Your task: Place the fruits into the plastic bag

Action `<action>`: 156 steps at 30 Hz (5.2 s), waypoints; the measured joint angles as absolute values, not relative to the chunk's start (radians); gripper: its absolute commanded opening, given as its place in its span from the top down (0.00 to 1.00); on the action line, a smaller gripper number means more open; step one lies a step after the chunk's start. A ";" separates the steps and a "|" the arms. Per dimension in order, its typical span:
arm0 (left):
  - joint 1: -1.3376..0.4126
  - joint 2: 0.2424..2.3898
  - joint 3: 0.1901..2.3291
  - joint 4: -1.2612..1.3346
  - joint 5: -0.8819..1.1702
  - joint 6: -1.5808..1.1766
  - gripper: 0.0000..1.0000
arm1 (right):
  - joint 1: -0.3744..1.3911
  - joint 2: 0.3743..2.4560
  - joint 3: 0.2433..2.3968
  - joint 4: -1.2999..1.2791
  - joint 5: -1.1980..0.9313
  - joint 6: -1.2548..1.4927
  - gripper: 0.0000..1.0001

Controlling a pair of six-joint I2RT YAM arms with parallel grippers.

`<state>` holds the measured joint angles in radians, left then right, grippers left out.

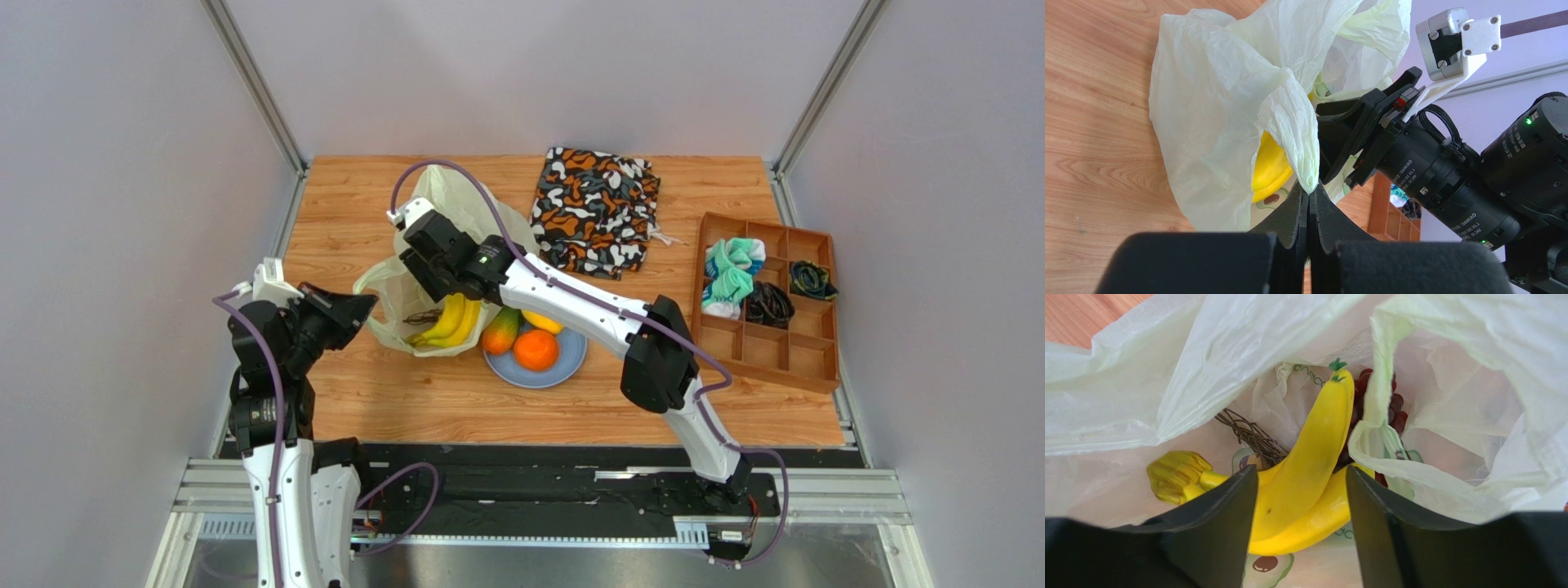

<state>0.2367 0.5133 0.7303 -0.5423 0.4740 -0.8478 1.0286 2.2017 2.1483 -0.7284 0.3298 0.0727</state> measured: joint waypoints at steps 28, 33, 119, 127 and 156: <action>0.237 0.511 0.739 -0.558 0.469 -0.846 1.00 | 1.013 1.990 2.074 -0.699 0.037 0.051 0.29; 0.237 0.511 0.747 -0.565 0.469 -0.845 1.00 | 1.013 1.861 2.015 -0.645 -0.073 0.058 0.29; 0.237 0.555 0.756 -0.577 0.436 -0.824 1.00 | 0.752 1.891 1.353 -0.513 0.163 0.030 0.45; 0.237 0.555 0.756 -0.577 0.436 -0.825 1.00 | 0.752 1.848 1.304 -0.495 0.166 0.029 0.60; 0.237 0.554 0.779 -0.580 0.444 -0.831 1.00 | 0.850 1.590 1.731 -0.595 0.001 0.099 0.64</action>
<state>0.2367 0.5545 0.7788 -0.5797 0.4442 -0.8314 0.8497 1.5902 1.7309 -0.5945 0.0006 0.0986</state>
